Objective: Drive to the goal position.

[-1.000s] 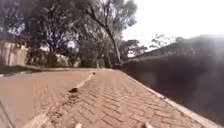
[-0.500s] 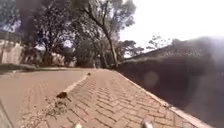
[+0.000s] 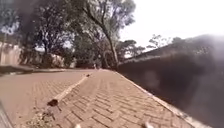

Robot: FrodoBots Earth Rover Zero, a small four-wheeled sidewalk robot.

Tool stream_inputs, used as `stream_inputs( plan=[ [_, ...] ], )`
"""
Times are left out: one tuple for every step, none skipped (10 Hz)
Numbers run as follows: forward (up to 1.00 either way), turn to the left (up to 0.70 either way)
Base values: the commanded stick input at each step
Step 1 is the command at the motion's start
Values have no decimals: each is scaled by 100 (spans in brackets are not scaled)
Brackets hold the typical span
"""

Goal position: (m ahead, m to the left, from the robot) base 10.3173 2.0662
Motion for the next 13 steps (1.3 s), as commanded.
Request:
stream_inputs(
  plan=[
    [70, 0],
    [70, 0],
    [70, 0],
    [70, 0],
    [70, 0],
    [70, 0],
    [70, 0],
    [70, 0],
    [70, 15],
    [70, 35],
    [70, 18],
    [70, 0],
    [70, 0]
  ],
)
